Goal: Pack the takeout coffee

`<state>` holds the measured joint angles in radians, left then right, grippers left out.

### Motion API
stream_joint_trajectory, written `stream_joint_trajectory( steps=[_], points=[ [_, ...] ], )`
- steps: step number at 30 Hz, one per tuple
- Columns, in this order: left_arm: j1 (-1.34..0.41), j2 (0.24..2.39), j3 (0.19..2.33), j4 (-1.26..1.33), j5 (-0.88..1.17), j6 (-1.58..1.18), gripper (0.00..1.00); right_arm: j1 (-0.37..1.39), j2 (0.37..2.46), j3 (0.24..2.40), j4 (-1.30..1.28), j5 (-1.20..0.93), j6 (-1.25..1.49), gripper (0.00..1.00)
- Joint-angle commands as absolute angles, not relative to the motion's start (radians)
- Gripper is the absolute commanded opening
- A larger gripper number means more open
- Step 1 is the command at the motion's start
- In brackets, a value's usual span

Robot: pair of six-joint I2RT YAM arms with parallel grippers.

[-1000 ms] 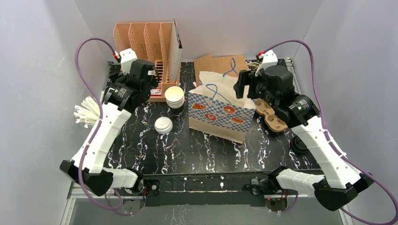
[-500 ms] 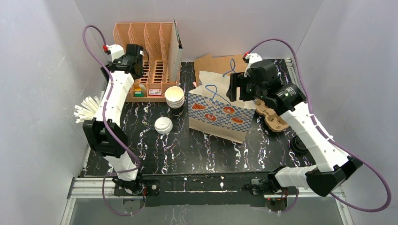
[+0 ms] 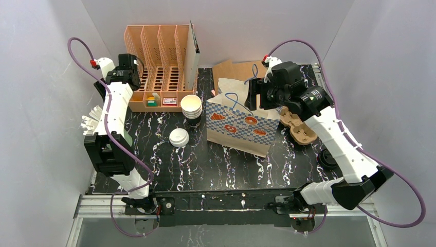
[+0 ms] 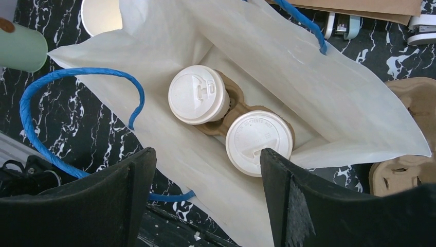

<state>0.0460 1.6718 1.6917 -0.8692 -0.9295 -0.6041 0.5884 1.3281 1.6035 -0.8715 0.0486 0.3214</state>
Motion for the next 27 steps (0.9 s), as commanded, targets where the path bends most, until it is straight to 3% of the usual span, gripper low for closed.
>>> stream_joint_trajectory(
  steps=[1, 7, 27],
  points=[
    [0.061, 1.635, 1.646, -0.852, -1.016, -0.653, 0.58, 0.589, 1.339, 1.664, -0.873, 0.022, 0.339, 0.82],
    [0.074, 1.672, 1.646, -0.837, -1.023, -0.676, 0.49, 0.589, 1.352, 1.676, -0.855, 0.026, 0.326, 0.83],
    [0.123, 1.695, 1.591, -0.871, -1.104, -0.756, 0.42, 0.587, 1.391, 1.683, -0.800, 0.006, 0.272, 0.85]
  ],
)
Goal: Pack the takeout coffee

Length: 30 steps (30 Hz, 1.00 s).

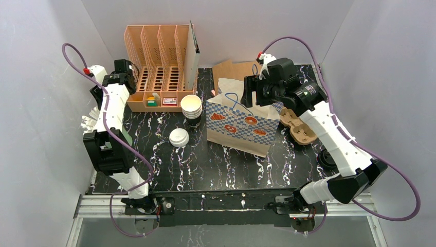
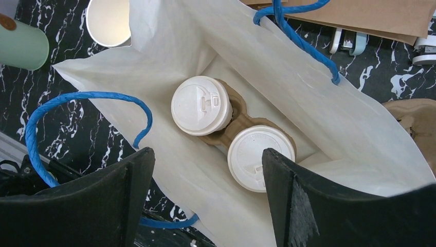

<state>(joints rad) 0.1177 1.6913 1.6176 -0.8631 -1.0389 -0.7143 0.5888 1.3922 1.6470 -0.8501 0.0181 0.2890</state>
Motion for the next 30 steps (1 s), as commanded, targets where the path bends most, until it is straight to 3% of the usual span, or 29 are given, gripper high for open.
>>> stream_joint_trajectory(
  steps=[1, 8, 13, 27, 30],
  points=[
    [0.123, 1.694, 1.586, -0.868, -1.105, -0.757, 0.40, 0.588, 1.392, 1.681, -0.798, 0.006, 0.271, 0.85],
    [0.124, 1.700, 1.561, -0.860, -1.091, -0.768, 0.30, 0.588, 1.411, 1.693, -0.787, -0.036, 0.278, 0.85],
    [0.124, 1.690, 1.557, -0.888, -1.109, -0.790, 0.00, 0.589, 1.413, 1.693, -0.781, -0.052, 0.274, 0.85],
    [0.124, 1.596, 1.653, -0.983, -1.081, -0.848, 0.02, 0.589, 1.400, 1.698, -0.761, -0.072, 0.282, 0.86],
    [0.124, 1.589, 1.584, -0.878, -1.038, -0.766, 0.31, 0.589, 1.397, 1.693, -0.761, -0.084, 0.289, 0.85]
  ],
)
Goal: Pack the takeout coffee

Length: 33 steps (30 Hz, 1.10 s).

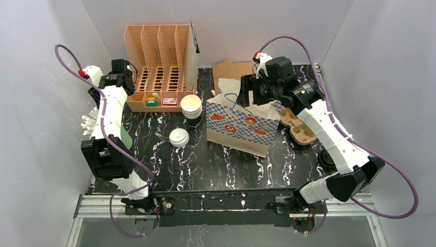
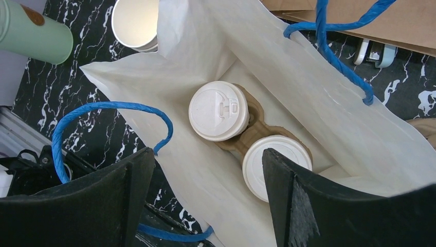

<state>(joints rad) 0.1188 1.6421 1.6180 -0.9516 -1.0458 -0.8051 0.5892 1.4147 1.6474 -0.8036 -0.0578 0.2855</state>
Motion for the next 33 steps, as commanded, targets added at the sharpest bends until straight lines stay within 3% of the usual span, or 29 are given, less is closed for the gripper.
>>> stream_joint_trajectory(
  steps=[1, 8, 14, 21, 26, 33],
  points=[
    [0.124, 1.589, 1.569, -0.862, -1.027, -0.762, 0.35, 0.589, 1.395, 1.691, -0.762, -0.085, 0.290, 0.86],
    [0.126, 1.624, 1.529, -0.799, -1.031, -0.726, 0.55, 0.589, 1.390, 1.708, -0.778, -0.075, 0.279, 0.86],
    [0.127, 1.666, 1.532, -0.778, -1.053, -0.724, 0.53, 0.589, 1.412, 1.745, -0.790, -0.071, 0.271, 0.86],
    [0.131, 1.716, 1.529, -0.758, -1.067, -0.715, 0.39, 0.589, 1.419, 1.754, -0.785, -0.066, 0.267, 0.85],
    [0.132, 1.707, 1.535, -0.762, -1.098, -0.698, 0.00, 0.589, 1.429, 1.767, -0.783, -0.063, 0.256, 0.86],
    [0.130, 1.601, 1.570, -0.846, -1.070, -0.724, 0.00, 0.588, 1.420, 1.748, -0.768, -0.064, 0.258, 0.86]
  ],
)
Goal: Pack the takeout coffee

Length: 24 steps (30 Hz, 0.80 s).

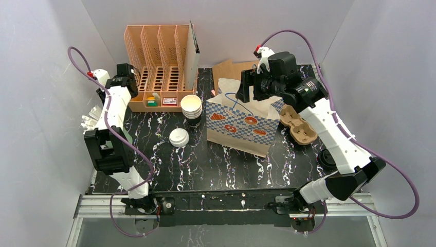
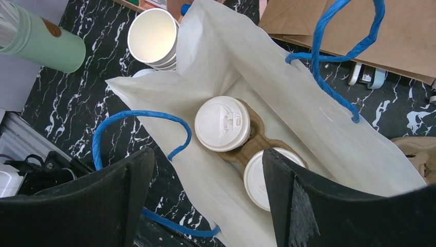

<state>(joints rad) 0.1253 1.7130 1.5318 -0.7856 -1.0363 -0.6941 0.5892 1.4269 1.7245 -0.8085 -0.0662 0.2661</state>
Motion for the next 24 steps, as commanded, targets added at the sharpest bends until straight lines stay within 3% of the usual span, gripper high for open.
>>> stream_joint_trajectory(
  steps=[1, 12, 19, 23, 24],
  points=[
    [0.130, 1.586, 1.597, -0.868, -1.059, -0.725, 0.00, 0.589, 1.416, 1.741, -0.763, -0.067, 0.261, 0.86],
    [0.130, 1.440, 1.947, -0.919, -0.765, -0.665, 0.00, 0.589, 1.381, 1.693, -0.691, -0.079, 0.292, 0.86],
    [0.130, 1.261, 1.909, -0.458, -0.427, -0.792, 0.00, 0.589, 1.346, 1.667, -0.657, -0.063, 0.290, 0.86],
    [0.131, 1.302, 1.901, -0.321, -0.108, -1.005, 0.00, 0.589, 1.328, 1.671, -0.653, 0.013, 0.280, 0.86],
    [0.130, 1.326, 1.895, -0.280, -0.024, -1.079, 0.00, 0.589, 1.320, 1.679, -0.658, 0.112, 0.279, 0.85]
  ],
)
